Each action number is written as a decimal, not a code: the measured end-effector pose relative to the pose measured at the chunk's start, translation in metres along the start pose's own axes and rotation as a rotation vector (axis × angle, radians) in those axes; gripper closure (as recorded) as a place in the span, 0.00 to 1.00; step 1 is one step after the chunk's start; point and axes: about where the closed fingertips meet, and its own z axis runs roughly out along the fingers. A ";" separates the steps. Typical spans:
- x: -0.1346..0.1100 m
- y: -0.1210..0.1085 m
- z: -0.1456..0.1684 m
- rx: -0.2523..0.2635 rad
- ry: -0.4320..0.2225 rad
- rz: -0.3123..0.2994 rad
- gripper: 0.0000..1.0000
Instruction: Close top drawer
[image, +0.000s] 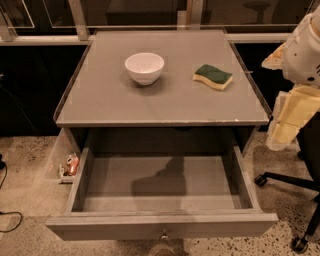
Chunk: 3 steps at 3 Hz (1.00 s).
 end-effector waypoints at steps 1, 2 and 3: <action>0.000 0.000 0.000 0.000 0.000 0.000 0.00; 0.002 0.004 0.004 -0.002 -0.012 0.009 0.00; 0.016 0.016 0.021 -0.024 -0.031 0.049 0.00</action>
Offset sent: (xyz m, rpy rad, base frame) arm -0.0072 -0.0030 -0.0174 0.0325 0.0237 -0.0105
